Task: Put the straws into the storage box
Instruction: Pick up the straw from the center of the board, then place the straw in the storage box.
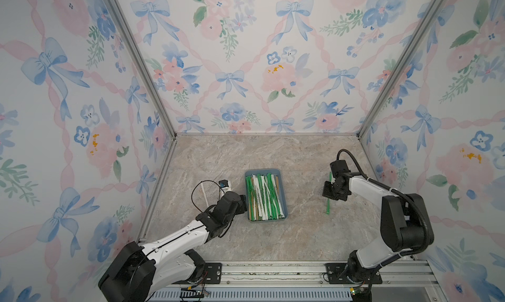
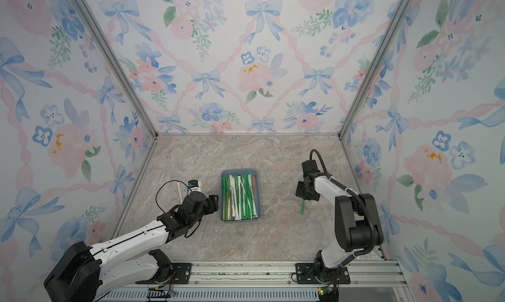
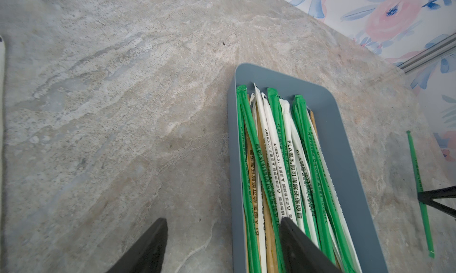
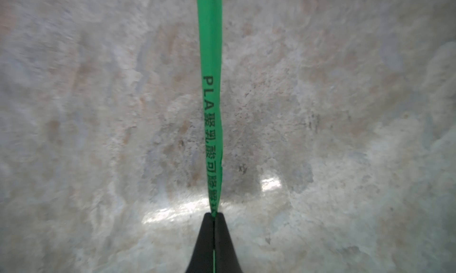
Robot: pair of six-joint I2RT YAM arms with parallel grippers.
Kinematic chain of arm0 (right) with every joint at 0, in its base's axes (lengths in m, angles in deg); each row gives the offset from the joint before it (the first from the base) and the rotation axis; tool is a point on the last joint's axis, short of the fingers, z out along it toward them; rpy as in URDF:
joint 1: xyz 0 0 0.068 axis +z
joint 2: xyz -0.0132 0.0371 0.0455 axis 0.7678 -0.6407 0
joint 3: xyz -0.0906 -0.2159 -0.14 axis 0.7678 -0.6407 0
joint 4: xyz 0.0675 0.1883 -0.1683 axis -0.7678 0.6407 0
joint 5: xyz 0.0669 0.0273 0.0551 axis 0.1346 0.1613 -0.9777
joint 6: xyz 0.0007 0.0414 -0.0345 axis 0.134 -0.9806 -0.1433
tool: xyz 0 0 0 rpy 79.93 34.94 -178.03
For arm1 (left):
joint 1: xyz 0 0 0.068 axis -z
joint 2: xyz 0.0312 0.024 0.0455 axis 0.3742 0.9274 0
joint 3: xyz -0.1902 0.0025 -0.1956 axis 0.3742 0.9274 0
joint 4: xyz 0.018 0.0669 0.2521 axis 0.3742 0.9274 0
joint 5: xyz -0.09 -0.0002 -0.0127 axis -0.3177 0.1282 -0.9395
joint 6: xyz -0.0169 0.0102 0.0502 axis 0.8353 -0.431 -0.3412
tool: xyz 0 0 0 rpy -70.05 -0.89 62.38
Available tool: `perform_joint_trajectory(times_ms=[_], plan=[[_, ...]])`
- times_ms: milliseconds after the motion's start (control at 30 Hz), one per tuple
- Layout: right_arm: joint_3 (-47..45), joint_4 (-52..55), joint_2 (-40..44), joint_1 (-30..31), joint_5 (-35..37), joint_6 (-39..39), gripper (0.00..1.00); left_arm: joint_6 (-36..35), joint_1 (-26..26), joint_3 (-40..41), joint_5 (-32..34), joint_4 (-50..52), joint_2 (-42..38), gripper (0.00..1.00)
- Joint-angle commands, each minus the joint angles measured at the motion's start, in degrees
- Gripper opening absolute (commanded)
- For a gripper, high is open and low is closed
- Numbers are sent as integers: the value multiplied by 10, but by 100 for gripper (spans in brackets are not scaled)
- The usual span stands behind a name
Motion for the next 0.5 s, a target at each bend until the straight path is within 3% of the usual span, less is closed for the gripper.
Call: perform_joint_trajectory(times_ms=[0, 200, 367, 467], plan=[[1, -4, 62, 37, -9, -7, 2, -1, -5, 11, 0, 11, -14, 74], [27, -47, 96, 156, -72, -50, 2, 1, -8, 18, 1, 11, -29, 74], [65, -89, 42, 249, -115, -66, 2, 3, -11, 22, -5, 11, -32, 74], [85, -88, 2, 276, -117, -76, 2, 4, -11, 25, -6, 11, -33, 75]])
